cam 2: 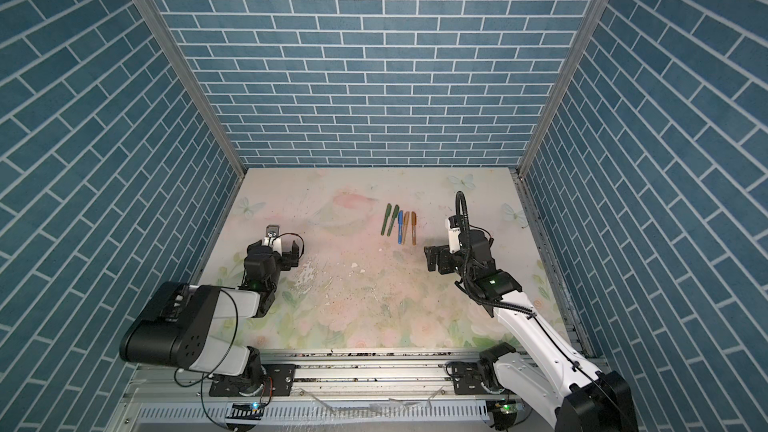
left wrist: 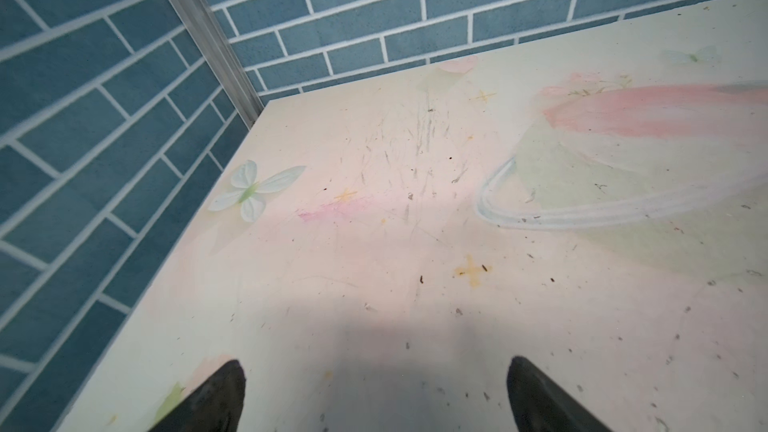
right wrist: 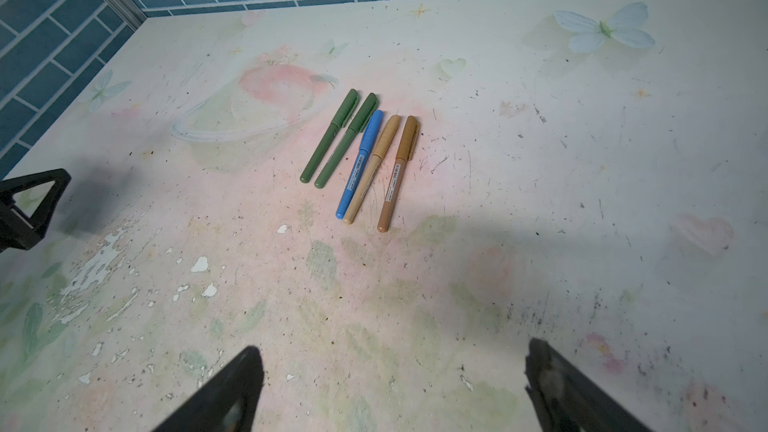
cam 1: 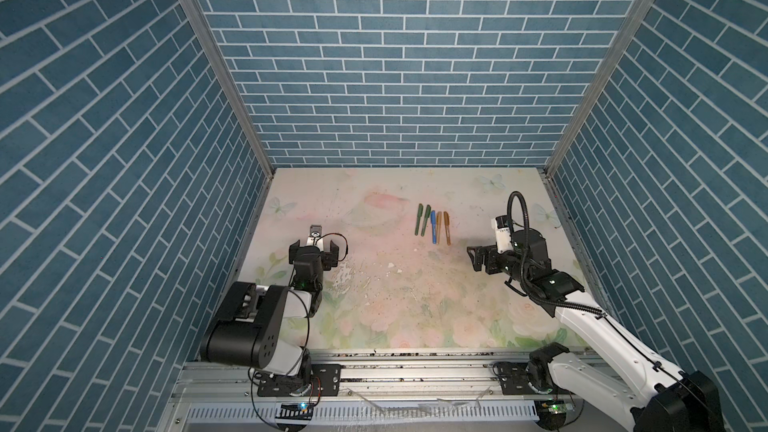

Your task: Insert the pens into the pen caps

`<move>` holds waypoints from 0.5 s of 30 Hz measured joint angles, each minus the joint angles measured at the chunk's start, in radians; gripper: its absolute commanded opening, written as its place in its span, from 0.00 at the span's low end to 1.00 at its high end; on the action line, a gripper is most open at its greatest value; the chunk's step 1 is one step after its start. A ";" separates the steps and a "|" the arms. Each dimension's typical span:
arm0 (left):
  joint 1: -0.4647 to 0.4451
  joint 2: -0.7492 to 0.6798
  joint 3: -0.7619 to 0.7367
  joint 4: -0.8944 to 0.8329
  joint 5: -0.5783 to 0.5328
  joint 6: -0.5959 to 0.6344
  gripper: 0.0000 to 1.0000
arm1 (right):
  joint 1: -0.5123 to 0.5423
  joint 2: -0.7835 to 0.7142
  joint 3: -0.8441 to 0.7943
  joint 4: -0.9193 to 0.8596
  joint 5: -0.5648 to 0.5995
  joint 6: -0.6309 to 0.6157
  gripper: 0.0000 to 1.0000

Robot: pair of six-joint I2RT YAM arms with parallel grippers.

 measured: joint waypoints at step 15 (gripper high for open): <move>0.064 0.010 0.098 -0.058 0.138 -0.031 0.99 | 0.000 0.056 -0.057 0.165 0.087 -0.214 0.99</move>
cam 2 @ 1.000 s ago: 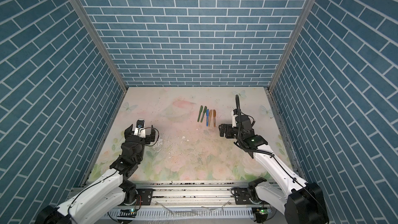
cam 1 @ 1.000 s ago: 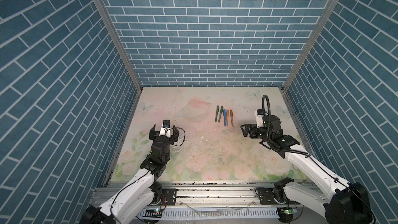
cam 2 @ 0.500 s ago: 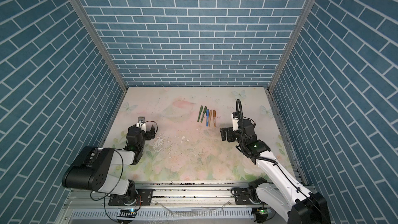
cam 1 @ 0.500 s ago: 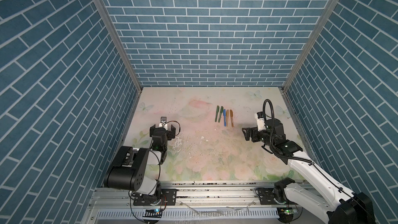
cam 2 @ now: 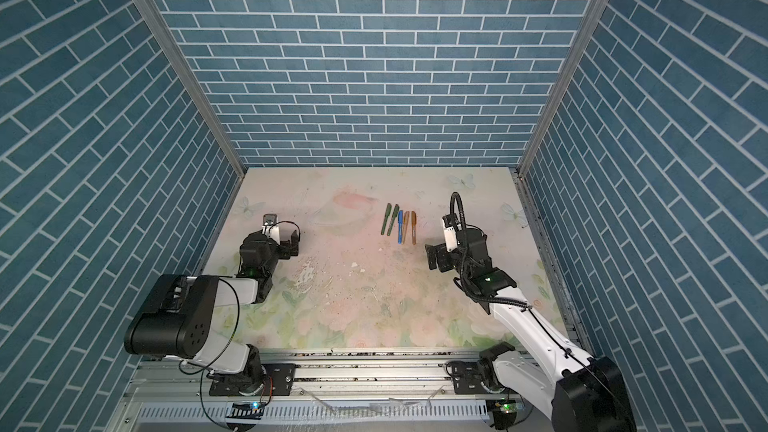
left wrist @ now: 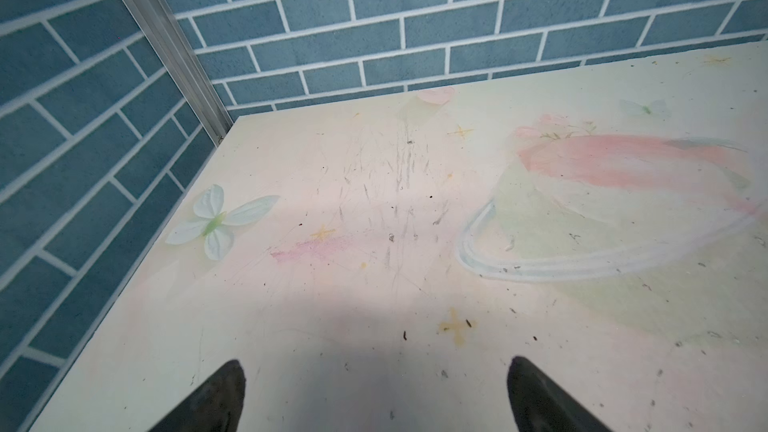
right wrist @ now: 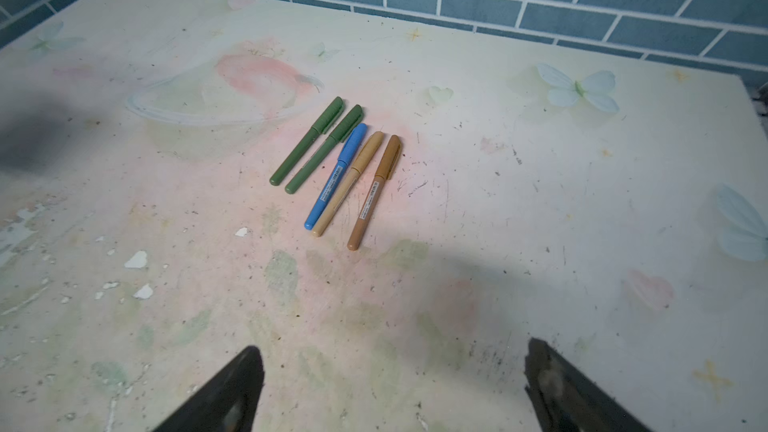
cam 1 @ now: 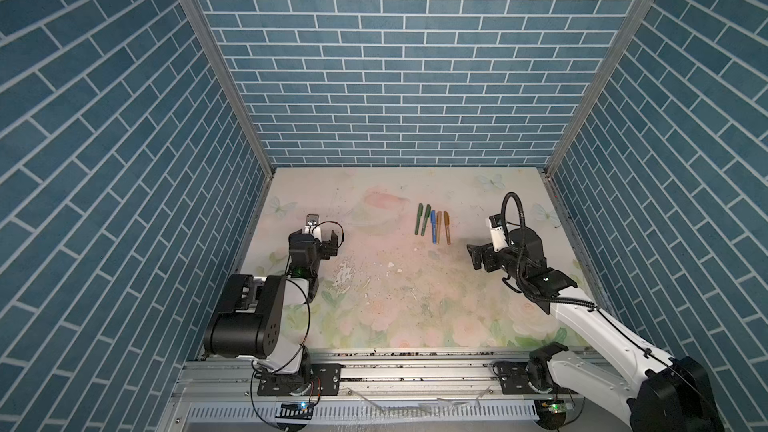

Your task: Insert the pens into the pen caps

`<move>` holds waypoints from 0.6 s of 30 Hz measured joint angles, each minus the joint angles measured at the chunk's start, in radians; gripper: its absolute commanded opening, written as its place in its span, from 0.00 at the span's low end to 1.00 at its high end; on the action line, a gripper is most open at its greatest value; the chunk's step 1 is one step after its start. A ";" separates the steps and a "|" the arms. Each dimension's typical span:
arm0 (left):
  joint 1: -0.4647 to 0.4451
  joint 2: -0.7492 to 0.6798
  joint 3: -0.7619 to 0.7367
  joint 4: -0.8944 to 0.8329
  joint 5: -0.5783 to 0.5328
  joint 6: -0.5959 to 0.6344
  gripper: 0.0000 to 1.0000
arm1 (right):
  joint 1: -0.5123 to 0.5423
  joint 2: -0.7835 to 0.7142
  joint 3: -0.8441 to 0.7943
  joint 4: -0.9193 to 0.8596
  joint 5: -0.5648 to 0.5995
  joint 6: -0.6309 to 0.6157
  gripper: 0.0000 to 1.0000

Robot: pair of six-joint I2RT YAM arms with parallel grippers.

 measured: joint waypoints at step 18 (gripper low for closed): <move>0.000 0.000 0.000 -0.002 0.007 -0.007 1.00 | -0.078 0.596 -0.370 1.220 0.412 -0.312 0.99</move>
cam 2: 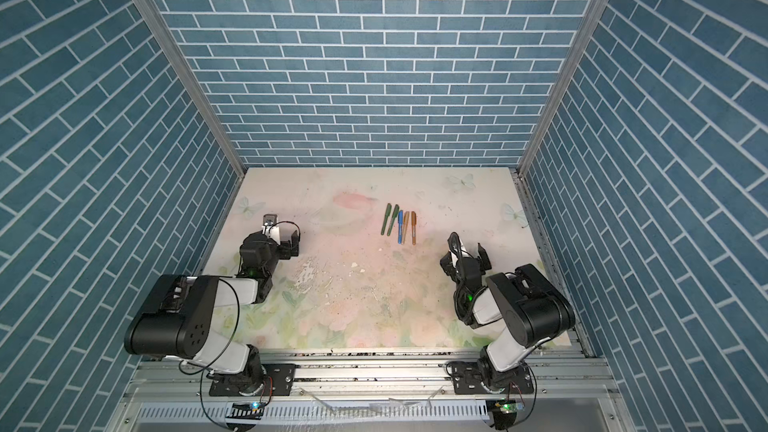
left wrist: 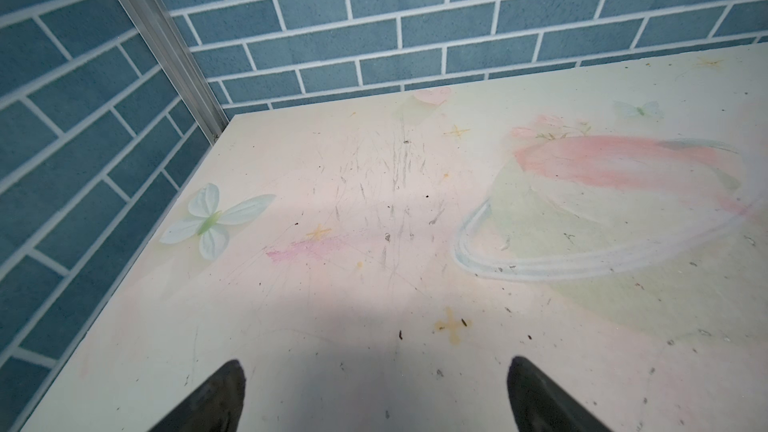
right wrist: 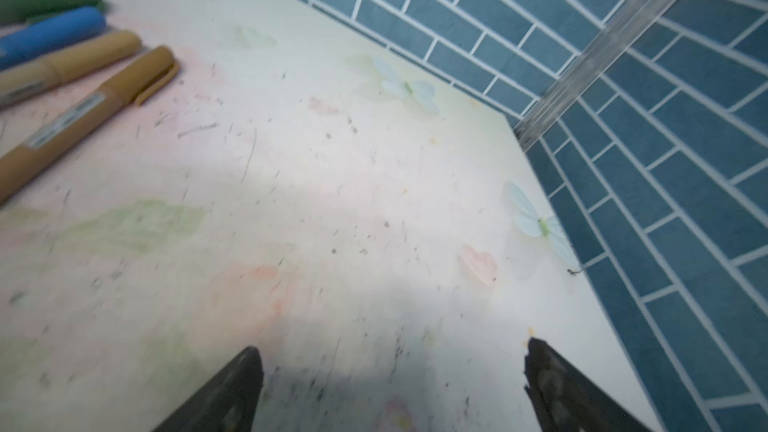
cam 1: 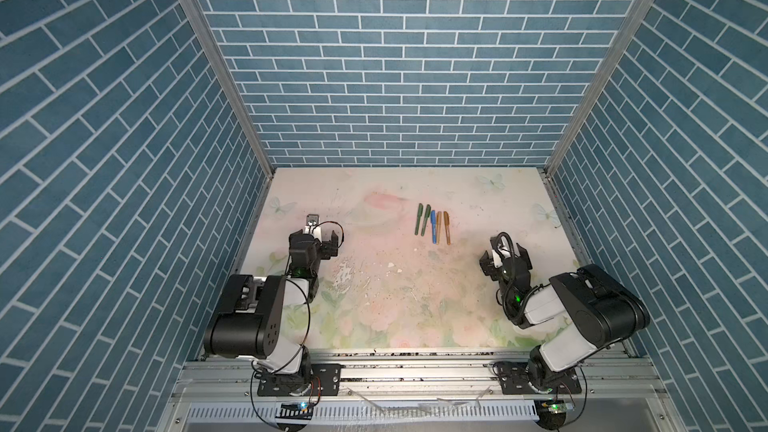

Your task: Insert the pens into the pen caps

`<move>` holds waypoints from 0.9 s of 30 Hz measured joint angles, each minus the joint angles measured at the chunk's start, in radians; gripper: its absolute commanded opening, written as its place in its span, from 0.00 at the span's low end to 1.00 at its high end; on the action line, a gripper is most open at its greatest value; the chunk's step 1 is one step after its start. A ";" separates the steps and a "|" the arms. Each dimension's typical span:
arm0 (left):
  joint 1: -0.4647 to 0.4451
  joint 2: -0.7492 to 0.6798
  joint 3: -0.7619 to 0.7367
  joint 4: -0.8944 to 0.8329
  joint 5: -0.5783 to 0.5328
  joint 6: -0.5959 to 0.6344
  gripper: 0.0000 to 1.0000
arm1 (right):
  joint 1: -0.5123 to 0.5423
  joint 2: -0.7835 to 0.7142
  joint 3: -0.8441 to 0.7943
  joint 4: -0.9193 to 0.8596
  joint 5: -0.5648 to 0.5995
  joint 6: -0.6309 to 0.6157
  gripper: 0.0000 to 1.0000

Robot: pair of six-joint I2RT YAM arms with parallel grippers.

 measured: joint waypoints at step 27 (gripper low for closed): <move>0.000 0.000 0.000 -0.003 0.000 0.000 0.99 | -0.409 -0.065 0.204 -0.334 -0.370 0.327 0.99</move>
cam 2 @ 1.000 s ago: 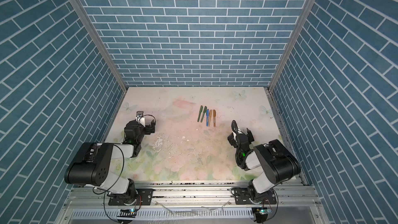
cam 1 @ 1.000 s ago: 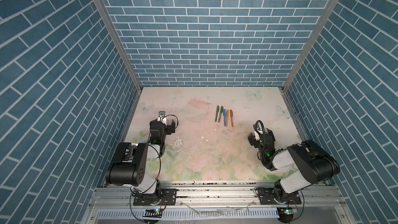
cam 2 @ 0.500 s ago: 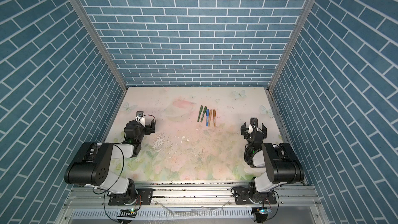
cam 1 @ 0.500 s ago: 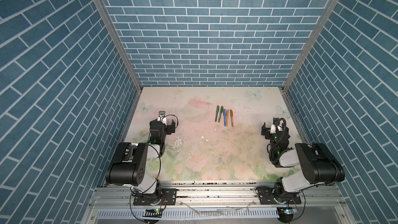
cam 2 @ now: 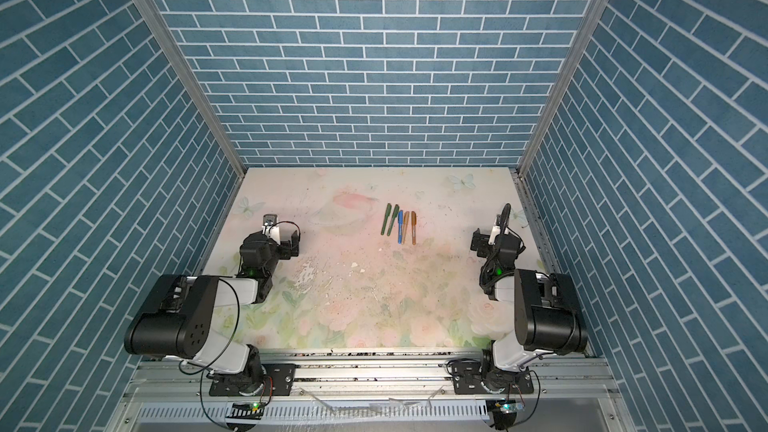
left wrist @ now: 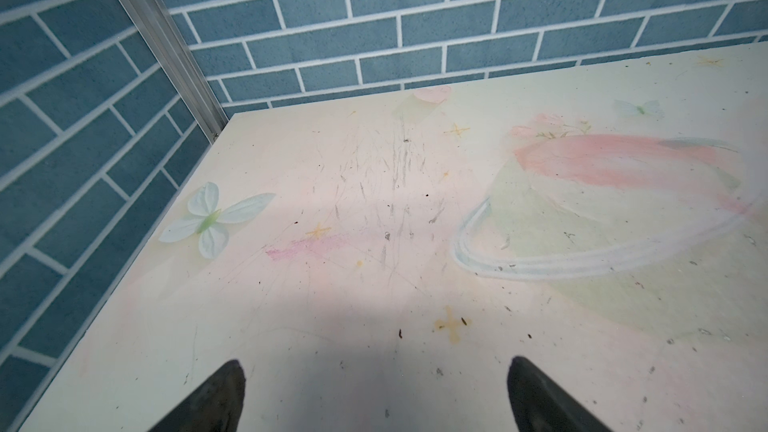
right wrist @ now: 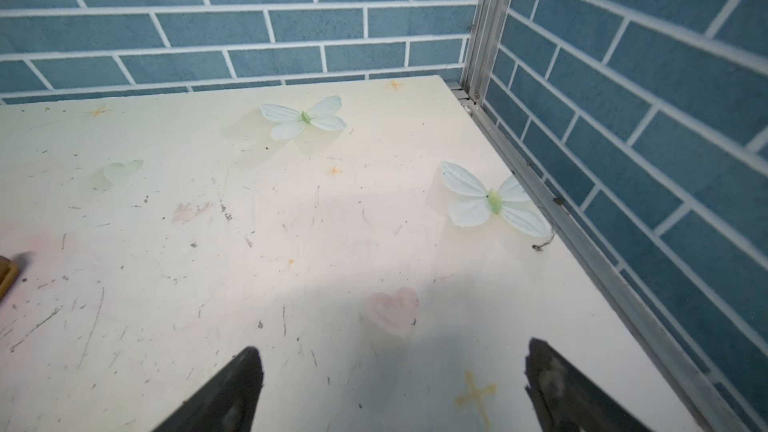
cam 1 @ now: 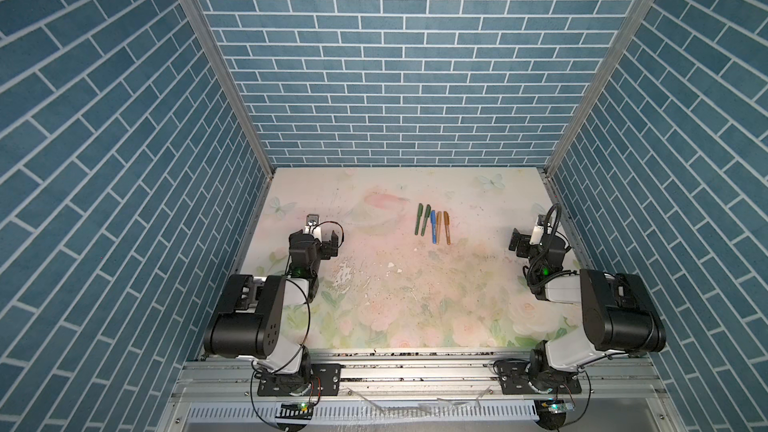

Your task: Insert the pens into the pen caps

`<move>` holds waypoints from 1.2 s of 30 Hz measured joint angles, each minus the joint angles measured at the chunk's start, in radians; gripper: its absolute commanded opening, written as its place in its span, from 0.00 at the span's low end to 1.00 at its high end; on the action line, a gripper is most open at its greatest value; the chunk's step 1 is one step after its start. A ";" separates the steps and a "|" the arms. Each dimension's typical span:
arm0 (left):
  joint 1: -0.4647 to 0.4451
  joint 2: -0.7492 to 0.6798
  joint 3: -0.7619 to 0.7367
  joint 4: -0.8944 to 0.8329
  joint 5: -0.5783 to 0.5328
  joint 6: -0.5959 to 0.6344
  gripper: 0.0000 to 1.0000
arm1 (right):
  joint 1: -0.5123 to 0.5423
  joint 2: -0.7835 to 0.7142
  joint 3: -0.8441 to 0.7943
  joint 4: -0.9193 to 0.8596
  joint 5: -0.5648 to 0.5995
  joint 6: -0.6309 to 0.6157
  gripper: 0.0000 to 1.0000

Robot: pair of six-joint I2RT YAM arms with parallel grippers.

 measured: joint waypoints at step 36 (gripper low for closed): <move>0.000 0.000 0.000 0.000 0.000 0.000 1.00 | 0.002 0.000 0.000 -0.015 -0.013 0.000 0.99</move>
